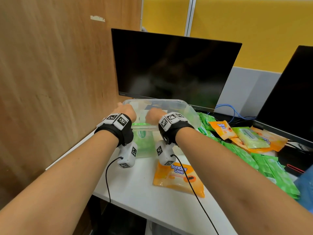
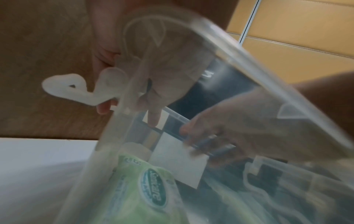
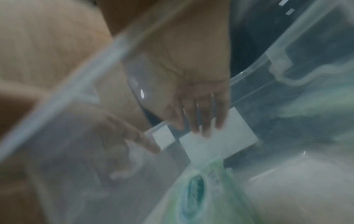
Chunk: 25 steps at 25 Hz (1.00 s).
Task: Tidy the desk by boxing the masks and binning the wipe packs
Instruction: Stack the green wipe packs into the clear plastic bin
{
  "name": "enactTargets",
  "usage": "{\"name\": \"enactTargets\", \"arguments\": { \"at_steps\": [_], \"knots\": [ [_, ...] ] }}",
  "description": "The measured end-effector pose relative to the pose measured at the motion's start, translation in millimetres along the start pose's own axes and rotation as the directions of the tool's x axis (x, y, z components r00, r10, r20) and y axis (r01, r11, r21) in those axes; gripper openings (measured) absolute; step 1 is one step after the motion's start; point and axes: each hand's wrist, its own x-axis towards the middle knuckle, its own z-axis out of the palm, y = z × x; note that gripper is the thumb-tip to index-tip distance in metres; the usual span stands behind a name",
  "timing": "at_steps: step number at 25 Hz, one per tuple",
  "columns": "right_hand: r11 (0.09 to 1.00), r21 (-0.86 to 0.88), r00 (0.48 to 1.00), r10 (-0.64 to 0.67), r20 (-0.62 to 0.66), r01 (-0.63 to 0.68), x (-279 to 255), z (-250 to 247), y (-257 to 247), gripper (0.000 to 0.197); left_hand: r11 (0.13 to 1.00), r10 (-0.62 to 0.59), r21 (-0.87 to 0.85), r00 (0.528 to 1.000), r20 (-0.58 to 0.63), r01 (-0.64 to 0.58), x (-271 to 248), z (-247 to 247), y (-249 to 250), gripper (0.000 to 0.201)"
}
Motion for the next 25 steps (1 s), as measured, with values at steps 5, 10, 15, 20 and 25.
{"name": "enactTargets", "arguments": {
  "at_steps": [5, 10, 15, 20, 25],
  "knots": [
    [0.915, 0.39, 0.783, 0.319, -0.534, -0.107, -9.9, -49.2, 84.9, 0.029, 0.997, 0.074, -0.026, 0.997, -0.01, -0.074, -0.4, -0.4, -3.7, 0.049],
    [0.852, 0.139, 0.837, 0.522, -0.166, -0.504, -28.1, -22.4, 197.4, 0.038, 0.992, 0.111, -0.056, 0.994, -0.014, -0.112, -3.4, -1.8, -0.5, 0.052],
    [0.887, -0.042, 0.885, 0.463, 0.058, -0.461, -11.0, 22.2, 203.3, 0.085, 0.992, 0.119, -0.046, 0.993, -0.006, -0.119, -3.4, -2.0, 1.6, 0.049],
    [0.901, 0.071, 0.904, 0.425, 0.045, -0.428, 16.6, 38.8, 221.8, 0.094, 0.993, 0.11, -0.045, 0.994, -0.012, -0.11, -0.2, -1.0, 1.7, 0.045],
    [0.617, 0.693, 0.886, 0.458, 0.069, -0.373, -19.9, 18.9, 205.0, 0.036, 0.994, 0.102, -0.037, 0.995, -0.001, -0.102, 4.1, 0.9, 3.6, 0.046]
  ]
}}
